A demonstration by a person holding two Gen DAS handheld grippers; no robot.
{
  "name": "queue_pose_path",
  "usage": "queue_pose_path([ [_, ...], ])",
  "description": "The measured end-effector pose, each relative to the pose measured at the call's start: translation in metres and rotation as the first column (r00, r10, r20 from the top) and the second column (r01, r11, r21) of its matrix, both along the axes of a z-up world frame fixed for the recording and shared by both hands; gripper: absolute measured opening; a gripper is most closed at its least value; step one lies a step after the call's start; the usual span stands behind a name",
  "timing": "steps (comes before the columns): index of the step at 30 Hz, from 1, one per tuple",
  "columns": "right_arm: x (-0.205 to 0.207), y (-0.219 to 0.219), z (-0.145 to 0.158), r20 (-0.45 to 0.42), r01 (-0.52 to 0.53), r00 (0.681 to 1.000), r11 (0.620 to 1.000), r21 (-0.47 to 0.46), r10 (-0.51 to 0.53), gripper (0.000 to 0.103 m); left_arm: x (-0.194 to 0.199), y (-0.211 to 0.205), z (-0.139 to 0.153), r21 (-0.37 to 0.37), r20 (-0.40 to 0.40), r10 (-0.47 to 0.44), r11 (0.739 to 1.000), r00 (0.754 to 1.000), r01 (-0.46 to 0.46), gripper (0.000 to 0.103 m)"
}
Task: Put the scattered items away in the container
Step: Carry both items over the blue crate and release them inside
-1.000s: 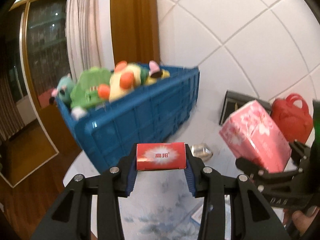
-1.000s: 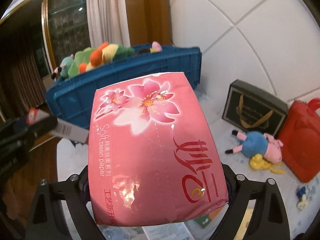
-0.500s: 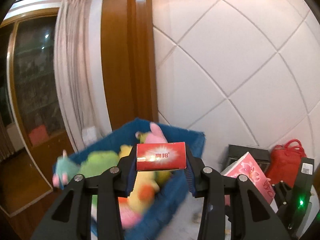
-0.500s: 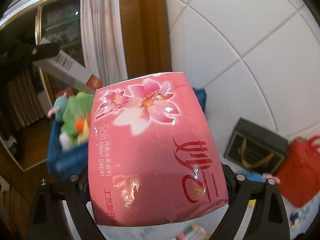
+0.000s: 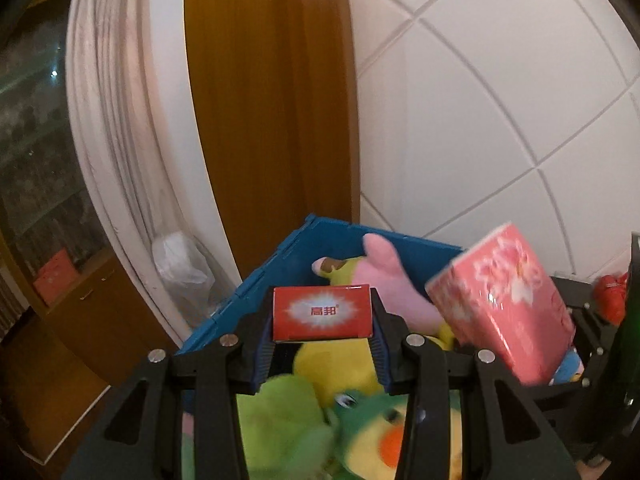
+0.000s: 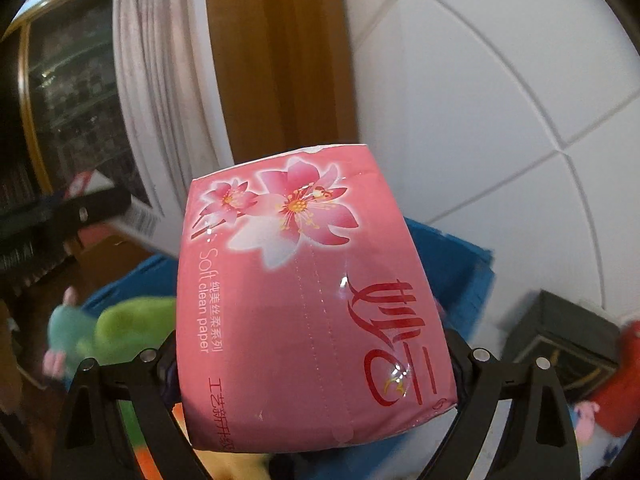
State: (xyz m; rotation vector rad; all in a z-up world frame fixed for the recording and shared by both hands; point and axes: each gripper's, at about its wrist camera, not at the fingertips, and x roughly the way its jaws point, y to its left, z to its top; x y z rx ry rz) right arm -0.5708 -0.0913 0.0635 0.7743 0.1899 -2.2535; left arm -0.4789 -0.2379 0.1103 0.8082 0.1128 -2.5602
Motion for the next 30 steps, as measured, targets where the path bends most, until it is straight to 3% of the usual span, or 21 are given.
queue_pose_path([
  [7, -0.036, -0.058, -0.009, -0.01, 0.037, 0.999, 0.998, 0.045, -0.037, 0.098, -0.03, -0.046, -0.038, 0.037, 0.081, -0.043, 0.999, 0.996, 0.04, 0.044],
  [8, -0.038, -0.061, -0.01, -0.018, 0.047, 0.999, 0.998, 0.048, -0.046, 0.101, -0.032, -0.049, -0.042, 0.037, 0.091, -0.044, 0.998, 0.995, 0.041, 0.05],
  [10, -0.044, -0.068, -0.011, -0.034, 0.067, 0.997, 0.996, 0.053, -0.065, 0.103, -0.035, -0.055, -0.047, 0.027, 0.088, -0.017, 1.0, 0.996, 0.015, 0.072],
  [12, -0.046, -0.068, -0.012, -0.045, 0.084, 0.996, 0.994, 0.065, -0.081, 0.103, -0.035, -0.062, -0.052, 0.044, 0.083, 0.001, 0.999, 0.997, -0.004, 0.082],
  [15, -0.046, -0.065, -0.015, -0.051, 0.103, 0.994, 0.991, 0.083, -0.099, 0.103, -0.032, -0.064, -0.058, 0.058, 0.103, 0.0, 0.998, 0.995, -0.006, 0.082],
  [21, -0.027, -0.04, -0.013, -0.071, 0.128, 0.99, 0.986, 0.104, -0.121, 0.103, -0.008, -0.042, -0.062, 0.005, 0.165, 0.014, 1.0, 0.986, -0.015, 0.082],
  [26, 0.013, 0.002, -0.002, -0.107, 0.143, 0.985, 0.987, 0.066, -0.136, 0.103, 0.029, -0.007, -0.055, -0.009, 0.155, -0.008, 1.0, 0.988, 0.01, 0.082],
  [30, 0.055, 0.049, 0.002, -0.139, 0.153, 0.979, 0.988, 0.029, -0.147, 0.103, 0.07, 0.035, -0.051, 0.021, 0.11, -0.051, 0.999, 0.993, 0.049, 0.082],
])
